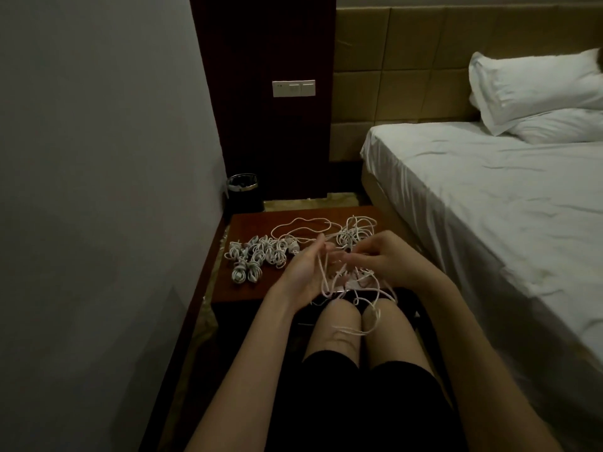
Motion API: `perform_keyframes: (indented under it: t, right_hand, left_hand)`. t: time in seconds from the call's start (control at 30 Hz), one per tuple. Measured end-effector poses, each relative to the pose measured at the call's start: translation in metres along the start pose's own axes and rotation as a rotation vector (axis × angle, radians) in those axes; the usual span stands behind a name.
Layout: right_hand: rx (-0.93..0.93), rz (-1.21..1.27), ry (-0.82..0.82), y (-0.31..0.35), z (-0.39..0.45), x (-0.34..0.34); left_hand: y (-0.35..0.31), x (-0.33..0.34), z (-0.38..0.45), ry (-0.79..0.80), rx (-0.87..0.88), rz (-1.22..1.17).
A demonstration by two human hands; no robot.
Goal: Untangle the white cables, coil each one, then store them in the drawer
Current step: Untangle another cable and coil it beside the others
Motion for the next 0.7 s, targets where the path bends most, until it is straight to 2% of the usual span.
perform_keyframes:
  t: [0.07, 0.13, 0.2, 0.3, 0.43, 0.5, 0.6, 0.7]
  right_hand:
    - [-0.027, -0.163, -0.039, 0.006, 0.003, 0.002]
    - [-0.050, -0.331, -0.077, 0.008, 0.003, 0.001]
    - [-0.073, -0.396, -0.075, 0.011, 0.001, 0.006]
    - [-0.048, -0.355, -0.101, 0.012, -0.008, 0.005]
    - [0.101, -0.130, -0.070, 0.004, -0.027, -0.007]
    - [0.105, -0.160, -0.092, 0.007, -0.033, -0.011]
    - [0.103, -0.228, -0.271, 0.015, -0.034, -0.011]
    - [0.074, -0.209, -0.472, 0.015, -0.039, 0.007]
  left_hand:
    - [0.008, 0.011, -0.003, 0.049, -0.034, 0.050]
    - [0.013, 0.014, -0.007, 0.032, -0.073, 0.115]
    - [0.018, 0.017, -0.011, 0.035, -0.094, 0.119]
    - [0.021, 0.016, -0.017, 0.059, -0.095, 0.109]
    - [0.021, 0.015, -0.026, 0.193, -0.110, 0.087]
    - [0.024, 0.016, -0.029, 0.216, -0.132, 0.087]
    - [0.027, 0.023, -0.031, 0.192, -0.118, 0.124]
    - [0.022, 0.022, -0.029, 0.052, -0.015, 0.034]
Point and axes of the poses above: each hand's wrist, its own z-axis towards the middle knuckle, its own x-axis out of the palm, y = z × x, the point moved 8 cm from there along z, towards the middle knuckle, and after that the axes turned 6 degrees about z, right-handed, at the moved point
